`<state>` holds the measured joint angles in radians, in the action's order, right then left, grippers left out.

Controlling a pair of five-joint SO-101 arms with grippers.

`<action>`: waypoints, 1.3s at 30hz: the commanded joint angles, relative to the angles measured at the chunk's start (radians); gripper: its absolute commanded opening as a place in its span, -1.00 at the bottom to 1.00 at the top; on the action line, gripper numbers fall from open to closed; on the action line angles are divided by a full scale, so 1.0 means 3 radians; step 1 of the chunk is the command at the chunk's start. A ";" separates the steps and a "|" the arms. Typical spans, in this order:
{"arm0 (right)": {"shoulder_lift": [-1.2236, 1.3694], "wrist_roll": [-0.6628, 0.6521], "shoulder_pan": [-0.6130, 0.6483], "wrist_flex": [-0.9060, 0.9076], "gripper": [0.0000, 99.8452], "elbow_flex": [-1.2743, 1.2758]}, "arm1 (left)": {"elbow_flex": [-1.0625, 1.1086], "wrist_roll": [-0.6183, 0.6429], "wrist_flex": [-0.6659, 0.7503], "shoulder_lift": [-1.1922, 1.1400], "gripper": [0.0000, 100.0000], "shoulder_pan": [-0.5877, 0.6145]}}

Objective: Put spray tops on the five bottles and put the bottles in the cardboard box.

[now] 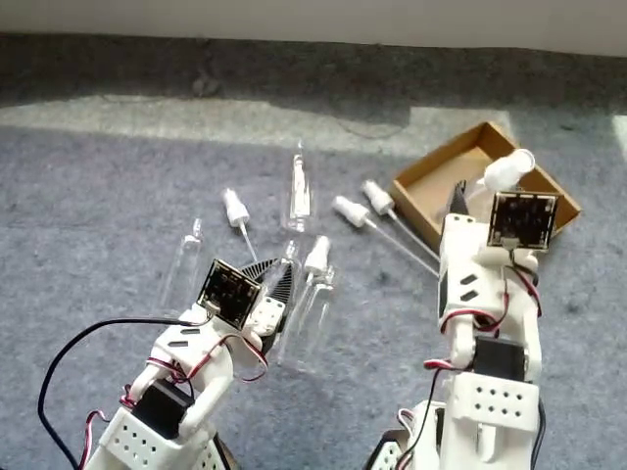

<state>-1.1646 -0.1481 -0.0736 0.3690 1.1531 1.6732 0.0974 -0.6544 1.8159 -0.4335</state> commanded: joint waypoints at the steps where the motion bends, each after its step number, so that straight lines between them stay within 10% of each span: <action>1: 0.0355 -0.0041 -0.0054 -0.0130 -0.81 -0.0427 | 0.0069 0.0010 0.0010 0.0043 -0.99 0.0049; 25: 0.2463 -0.0066 -0.0064 -0.2202 -0.81 -0.0632 | 0.0069 0.0010 -0.0005 0.0043 -0.99 0.0049; 39: 0.4166 -0.0046 -0.0274 -0.2468 -0.82 -0.2192 | 0.0069 0.0010 -0.0010 0.0043 -0.99 0.0049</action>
<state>0.0414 -0.1557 -0.1412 -0.3399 0.6360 1.6732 0.0974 -0.6544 1.8159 -0.4335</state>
